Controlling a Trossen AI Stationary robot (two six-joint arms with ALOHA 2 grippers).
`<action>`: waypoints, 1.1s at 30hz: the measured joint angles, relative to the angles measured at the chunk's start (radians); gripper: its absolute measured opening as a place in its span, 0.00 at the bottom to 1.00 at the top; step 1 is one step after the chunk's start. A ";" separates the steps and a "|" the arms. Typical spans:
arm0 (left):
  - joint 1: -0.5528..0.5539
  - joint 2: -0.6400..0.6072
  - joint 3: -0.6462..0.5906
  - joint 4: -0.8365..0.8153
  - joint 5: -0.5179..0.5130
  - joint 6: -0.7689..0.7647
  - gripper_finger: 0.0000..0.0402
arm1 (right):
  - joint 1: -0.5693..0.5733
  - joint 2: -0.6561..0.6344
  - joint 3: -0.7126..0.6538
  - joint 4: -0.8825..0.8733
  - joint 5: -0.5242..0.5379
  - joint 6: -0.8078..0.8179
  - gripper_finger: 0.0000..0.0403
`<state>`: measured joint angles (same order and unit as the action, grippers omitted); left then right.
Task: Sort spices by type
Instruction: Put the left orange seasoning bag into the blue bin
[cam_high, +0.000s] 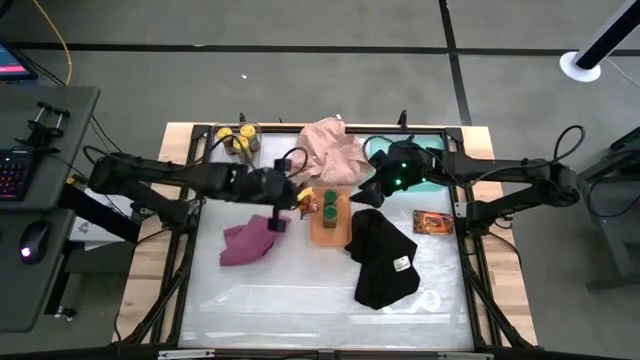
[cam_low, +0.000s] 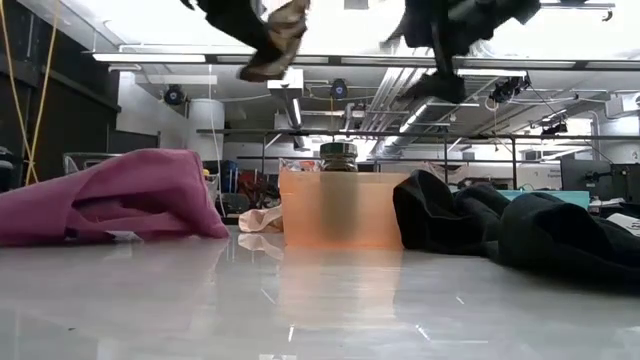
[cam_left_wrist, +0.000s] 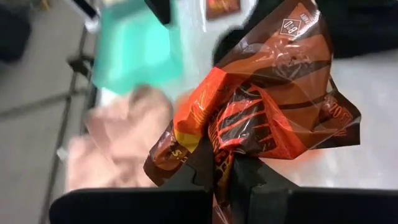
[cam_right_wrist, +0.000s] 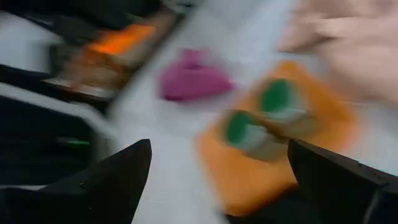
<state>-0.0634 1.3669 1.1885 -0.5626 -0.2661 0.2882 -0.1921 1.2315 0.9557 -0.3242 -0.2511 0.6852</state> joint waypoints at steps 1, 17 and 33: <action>0.017 0.009 0.002 0.041 0.004 0.052 0.00 | 0.001 -0.001 -0.009 0.060 -0.042 0.038 0.93; 0.064 0.218 0.003 0.321 -0.080 0.555 0.00 | 0.008 0.081 -0.022 0.253 -0.012 0.416 0.93; 0.042 0.239 0.004 0.374 -0.109 0.553 0.01 | 0.023 0.154 -0.022 0.289 0.095 0.391 0.38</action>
<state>-0.0217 1.6054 1.1927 -0.1885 -0.3755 0.8410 -0.1696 1.3857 0.9337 -0.0350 -0.1564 1.0766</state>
